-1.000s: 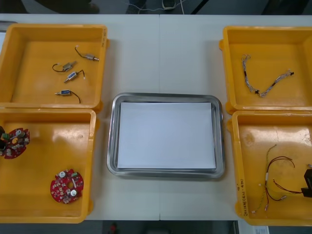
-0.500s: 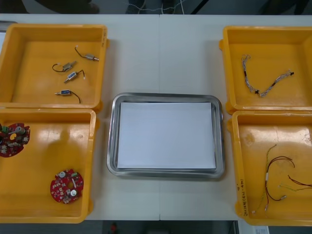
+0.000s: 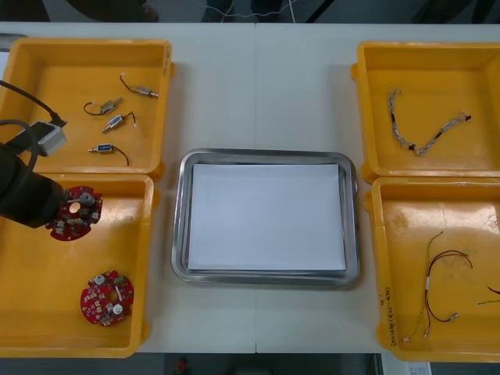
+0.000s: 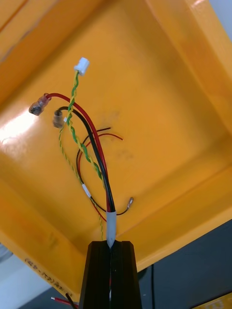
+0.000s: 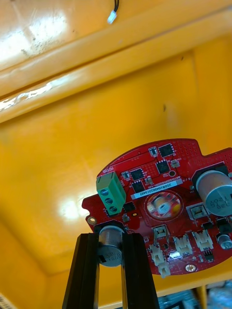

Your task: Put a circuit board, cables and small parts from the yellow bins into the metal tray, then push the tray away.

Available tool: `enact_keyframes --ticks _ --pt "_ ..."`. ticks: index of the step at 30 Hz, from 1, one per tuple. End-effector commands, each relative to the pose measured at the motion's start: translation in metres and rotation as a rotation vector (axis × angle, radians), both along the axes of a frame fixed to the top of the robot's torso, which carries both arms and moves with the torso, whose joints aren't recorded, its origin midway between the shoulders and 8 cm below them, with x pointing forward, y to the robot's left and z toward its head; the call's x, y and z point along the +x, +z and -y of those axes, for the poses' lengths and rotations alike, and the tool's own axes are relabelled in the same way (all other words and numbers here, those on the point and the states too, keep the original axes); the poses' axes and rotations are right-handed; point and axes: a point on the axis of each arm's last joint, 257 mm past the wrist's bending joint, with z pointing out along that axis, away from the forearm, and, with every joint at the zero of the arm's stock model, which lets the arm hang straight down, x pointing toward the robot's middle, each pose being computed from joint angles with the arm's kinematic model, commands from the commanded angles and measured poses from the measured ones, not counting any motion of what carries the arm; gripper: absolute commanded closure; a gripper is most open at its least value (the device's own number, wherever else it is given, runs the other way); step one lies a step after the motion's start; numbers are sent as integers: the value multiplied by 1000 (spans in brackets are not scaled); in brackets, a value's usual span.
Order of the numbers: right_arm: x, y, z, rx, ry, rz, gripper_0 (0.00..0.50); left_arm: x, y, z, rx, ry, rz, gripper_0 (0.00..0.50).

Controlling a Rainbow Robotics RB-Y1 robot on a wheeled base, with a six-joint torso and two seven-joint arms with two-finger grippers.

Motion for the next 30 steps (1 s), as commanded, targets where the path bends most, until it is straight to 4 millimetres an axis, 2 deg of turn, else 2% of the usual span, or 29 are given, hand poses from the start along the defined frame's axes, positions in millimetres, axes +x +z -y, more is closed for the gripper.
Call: enact_keyframes --ticks 1,3,7,15,21,25,30 --pt "2 34 1 -168 238 29 500 18 21 42 -25 12 62 500" --pt "1 39 -8 -195 345 27 500 22 22 65 -46 -3 65 500" --pt "3 46 -22 -242 495 41 500 26 24 96 -68 -29 72 500" --pt "24 76 -60 -415 810 146 500 27 18 165 -90 -86 81 500" --pt "25 78 -70 -498 966 127 500 16 11 209 -108 -125 68 500" --pt "23 77 -72 -532 1033 111 500 13 1 225 -102 -135 71 500" --pt "17 67 -70 -552 1092 46 500 17 -20 231 -88 -131 57 499"
